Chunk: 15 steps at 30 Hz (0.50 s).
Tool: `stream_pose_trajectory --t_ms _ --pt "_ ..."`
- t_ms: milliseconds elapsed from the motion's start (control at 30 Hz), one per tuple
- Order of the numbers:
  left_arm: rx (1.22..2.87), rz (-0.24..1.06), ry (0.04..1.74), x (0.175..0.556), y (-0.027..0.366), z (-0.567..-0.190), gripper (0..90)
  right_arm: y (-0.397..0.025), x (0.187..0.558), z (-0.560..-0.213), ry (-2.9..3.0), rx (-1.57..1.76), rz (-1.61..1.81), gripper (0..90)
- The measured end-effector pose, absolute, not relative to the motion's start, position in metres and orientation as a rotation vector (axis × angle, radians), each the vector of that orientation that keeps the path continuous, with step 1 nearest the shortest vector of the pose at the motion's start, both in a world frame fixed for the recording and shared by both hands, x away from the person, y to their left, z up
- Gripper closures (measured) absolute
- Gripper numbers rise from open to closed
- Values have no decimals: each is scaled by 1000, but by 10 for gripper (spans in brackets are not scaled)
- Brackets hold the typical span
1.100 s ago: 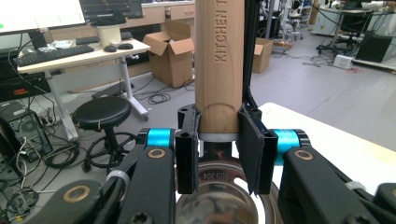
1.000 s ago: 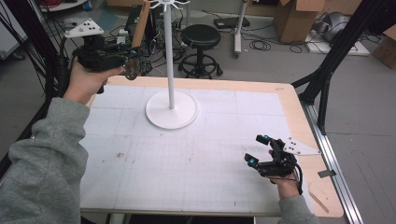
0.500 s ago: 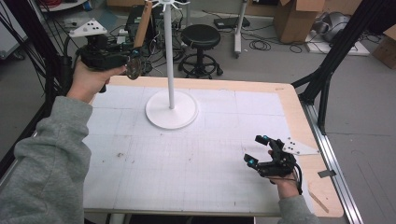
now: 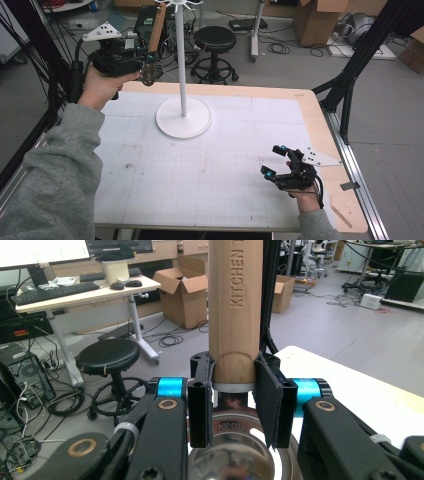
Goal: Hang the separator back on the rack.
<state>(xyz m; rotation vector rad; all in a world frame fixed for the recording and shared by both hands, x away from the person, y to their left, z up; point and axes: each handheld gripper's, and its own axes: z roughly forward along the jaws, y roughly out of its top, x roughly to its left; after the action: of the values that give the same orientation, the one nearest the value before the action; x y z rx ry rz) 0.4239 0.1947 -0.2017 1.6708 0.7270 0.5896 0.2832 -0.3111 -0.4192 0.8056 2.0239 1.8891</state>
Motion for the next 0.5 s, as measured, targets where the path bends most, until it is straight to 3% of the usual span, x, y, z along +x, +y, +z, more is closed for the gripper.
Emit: stream_pose_trajectory --t_ms 500 --pt "1671 585 773 433 186 -206 693 -310 283 -419 2042 797 1905 57"
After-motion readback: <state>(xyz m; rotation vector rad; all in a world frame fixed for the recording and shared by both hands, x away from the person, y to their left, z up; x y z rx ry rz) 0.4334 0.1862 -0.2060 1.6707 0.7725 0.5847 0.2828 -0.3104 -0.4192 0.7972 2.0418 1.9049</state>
